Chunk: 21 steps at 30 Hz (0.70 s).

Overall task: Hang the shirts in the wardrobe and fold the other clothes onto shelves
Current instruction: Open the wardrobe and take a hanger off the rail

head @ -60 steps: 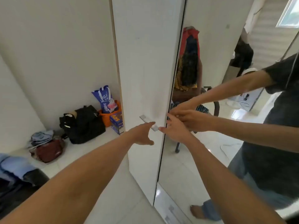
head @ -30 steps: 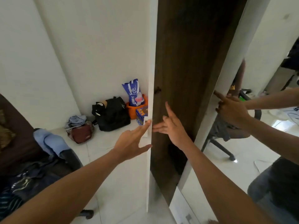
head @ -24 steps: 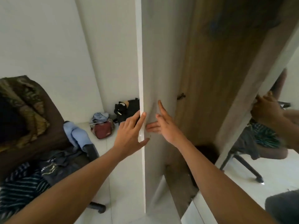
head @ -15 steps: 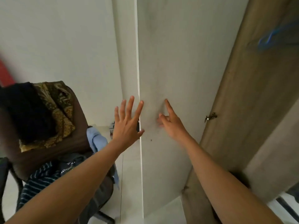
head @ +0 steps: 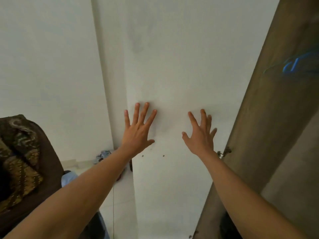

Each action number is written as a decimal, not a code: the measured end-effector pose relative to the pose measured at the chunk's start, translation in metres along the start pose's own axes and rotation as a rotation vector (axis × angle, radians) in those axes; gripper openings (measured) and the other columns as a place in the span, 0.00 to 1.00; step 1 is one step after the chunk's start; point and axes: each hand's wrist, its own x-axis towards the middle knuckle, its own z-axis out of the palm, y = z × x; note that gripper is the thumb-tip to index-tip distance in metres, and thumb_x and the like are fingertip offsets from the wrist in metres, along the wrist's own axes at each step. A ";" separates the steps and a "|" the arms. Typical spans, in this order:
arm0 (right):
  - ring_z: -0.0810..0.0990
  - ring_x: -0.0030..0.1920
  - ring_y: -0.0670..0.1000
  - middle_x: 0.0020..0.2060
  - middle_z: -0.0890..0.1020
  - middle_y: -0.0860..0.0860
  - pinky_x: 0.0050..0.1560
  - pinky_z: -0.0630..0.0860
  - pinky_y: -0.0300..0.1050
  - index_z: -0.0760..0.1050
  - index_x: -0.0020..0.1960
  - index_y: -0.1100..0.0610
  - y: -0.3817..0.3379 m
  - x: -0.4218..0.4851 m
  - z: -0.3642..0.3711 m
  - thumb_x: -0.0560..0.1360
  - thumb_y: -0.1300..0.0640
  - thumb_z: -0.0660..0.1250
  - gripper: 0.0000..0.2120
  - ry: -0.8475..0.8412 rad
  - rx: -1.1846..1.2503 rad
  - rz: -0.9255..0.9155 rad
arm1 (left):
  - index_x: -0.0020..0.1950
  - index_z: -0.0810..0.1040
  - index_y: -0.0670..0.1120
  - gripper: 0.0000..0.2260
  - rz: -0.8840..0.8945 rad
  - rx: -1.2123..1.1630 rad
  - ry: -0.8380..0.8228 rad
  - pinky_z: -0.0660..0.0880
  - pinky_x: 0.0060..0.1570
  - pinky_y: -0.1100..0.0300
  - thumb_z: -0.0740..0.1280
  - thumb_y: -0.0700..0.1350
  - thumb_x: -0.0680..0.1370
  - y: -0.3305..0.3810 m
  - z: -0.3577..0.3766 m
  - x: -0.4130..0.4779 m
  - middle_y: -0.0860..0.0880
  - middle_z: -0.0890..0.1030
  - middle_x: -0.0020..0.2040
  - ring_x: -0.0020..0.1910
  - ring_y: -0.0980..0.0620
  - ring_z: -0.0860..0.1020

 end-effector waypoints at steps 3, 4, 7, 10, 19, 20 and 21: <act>0.35 0.79 0.60 0.78 0.33 0.45 0.73 0.48 0.74 0.40 0.80 0.41 0.018 0.012 0.003 0.78 0.47 0.66 0.42 -0.032 -0.110 0.009 | 0.81 0.39 0.54 0.58 0.008 -0.040 -0.032 0.43 0.73 0.30 0.75 0.66 0.66 0.001 0.015 0.028 0.44 0.32 0.80 0.78 0.39 0.33; 0.34 0.79 0.60 0.78 0.31 0.44 0.73 0.49 0.73 0.38 0.80 0.41 0.022 0.014 0.006 0.78 0.47 0.66 0.43 -0.035 -0.143 -0.001 | 0.81 0.40 0.54 0.57 0.011 -0.057 -0.023 0.44 0.73 0.30 0.75 0.66 0.66 0.000 0.020 0.033 0.43 0.33 0.80 0.78 0.38 0.33; 0.34 0.79 0.60 0.77 0.28 0.45 0.75 0.54 0.69 0.33 0.79 0.42 0.026 0.015 0.012 0.79 0.46 0.65 0.45 0.001 -0.194 -0.032 | 0.82 0.49 0.51 0.52 0.023 -0.114 0.065 0.46 0.73 0.30 0.75 0.62 0.68 0.000 0.033 0.035 0.41 0.39 0.81 0.79 0.37 0.37; 0.36 0.79 0.60 0.78 0.30 0.45 0.74 0.63 0.63 0.35 0.80 0.42 0.026 0.014 0.012 0.80 0.49 0.65 0.43 0.032 -0.168 -0.055 | 0.78 0.62 0.48 0.41 0.023 -0.223 0.192 0.42 0.75 0.34 0.72 0.61 0.70 0.008 0.033 0.039 0.40 0.48 0.81 0.80 0.36 0.41; 0.62 0.73 0.41 0.79 0.54 0.41 0.61 0.66 0.35 0.58 0.79 0.44 0.085 0.025 -0.105 0.78 0.46 0.68 0.33 0.411 0.072 -0.012 | 0.74 0.66 0.52 0.32 0.321 -0.459 0.424 0.46 0.67 0.23 0.66 0.63 0.74 0.126 -0.079 0.129 0.46 0.59 0.79 0.79 0.43 0.56; 0.64 0.72 0.42 0.79 0.56 0.42 0.61 0.68 0.36 0.58 0.78 0.45 0.095 0.028 -0.127 0.78 0.46 0.69 0.33 0.492 0.084 0.035 | 0.75 0.64 0.53 0.32 0.349 -0.464 0.418 0.44 0.67 0.21 0.64 0.64 0.74 0.142 -0.095 0.140 0.47 0.58 0.80 0.79 0.43 0.55; 0.66 0.72 0.45 0.78 0.57 0.43 0.61 0.69 0.38 0.58 0.78 0.45 0.108 0.031 -0.148 0.77 0.46 0.70 0.35 0.562 0.102 0.074 | 0.76 0.63 0.54 0.33 0.372 -0.466 0.409 0.43 0.67 0.21 0.63 0.65 0.74 0.158 -0.109 0.151 0.47 0.57 0.80 0.80 0.43 0.54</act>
